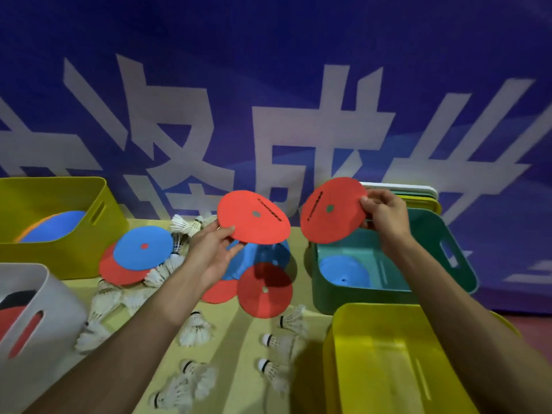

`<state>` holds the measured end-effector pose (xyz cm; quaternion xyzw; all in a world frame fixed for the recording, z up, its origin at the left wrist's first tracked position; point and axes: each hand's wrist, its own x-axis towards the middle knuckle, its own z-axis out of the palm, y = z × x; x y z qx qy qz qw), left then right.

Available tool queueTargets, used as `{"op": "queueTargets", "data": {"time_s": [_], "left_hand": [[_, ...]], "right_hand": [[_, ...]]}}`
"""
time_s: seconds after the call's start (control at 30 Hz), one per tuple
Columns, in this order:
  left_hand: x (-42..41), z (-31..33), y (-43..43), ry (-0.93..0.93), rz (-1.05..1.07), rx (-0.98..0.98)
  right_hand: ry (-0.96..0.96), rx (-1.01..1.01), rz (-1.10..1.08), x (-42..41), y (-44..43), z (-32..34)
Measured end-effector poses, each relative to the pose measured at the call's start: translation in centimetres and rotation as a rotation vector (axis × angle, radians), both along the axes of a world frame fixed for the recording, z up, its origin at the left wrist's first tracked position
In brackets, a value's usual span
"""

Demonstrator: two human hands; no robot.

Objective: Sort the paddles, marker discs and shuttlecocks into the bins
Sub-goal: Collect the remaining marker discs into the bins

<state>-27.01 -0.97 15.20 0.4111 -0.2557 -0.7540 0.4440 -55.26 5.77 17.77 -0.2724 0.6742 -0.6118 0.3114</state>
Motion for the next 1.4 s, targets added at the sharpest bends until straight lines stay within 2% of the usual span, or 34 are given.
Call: {"op": "queueTargets", "data": {"time_s": [0.2, 0.37, 0.63, 0.77, 0.9, 1.0, 1.03, 1.13, 1.2, 1.3, 1.4], "left_hand": [[-2.9, -0.3, 1.6, 0.003, -0.067, 0.018], [-3.9, -0.3, 2.6, -0.037, -0.061, 0.020], [-3.8, -0.6, 3.4, -0.083, -0.056, -0.005], [-4.1, -0.7, 3.7, -0.081, -0.080, -0.016], [-4.9, -0.9, 3.7, -0.083, -0.100, -0.022], [-5.9, -0.9, 3.9, -0.069, -0.118, -0.023], [-6.3, -0.8, 4.0, -0.056, -0.122, -0.024], [-7.4, -0.4, 4.5, -0.026, -0.146, -0.035], [-8.1, -0.1, 4.8, -0.021, -0.175, -0.048], [-8.9, 0.2, 5.1, -0.029, -0.214, -0.082], [-9.3, 0.6, 5.4, -0.075, -0.235, -0.133]], "right_hand": [[0.157, 0.151, -0.079, -4.6, 1.9, -2.4], [0.218, 0.314, 0.026, -5.4, 2.2, -5.2], [0.166, 0.449, 0.137, -5.4, 0.3, -9.8], [0.158, 0.602, 0.171, -6.1, 0.3, -11.0], [0.407, 0.793, 0.276, -7.1, 1.3, -11.1], [0.557, 0.765, 0.294, -7.1, 1.8, -10.4], [0.528, 0.702, 0.291, -6.9, 1.9, -9.9], [0.076, 0.445, 0.314, -5.1, 2.3, -7.3], [-0.117, 0.336, 0.400, -3.7, 2.8, -5.0], [-0.218, 0.225, 0.477, -2.3, 3.5, -2.6], [-0.217, 0.189, 0.428, -2.2, 4.2, -1.9]]}}
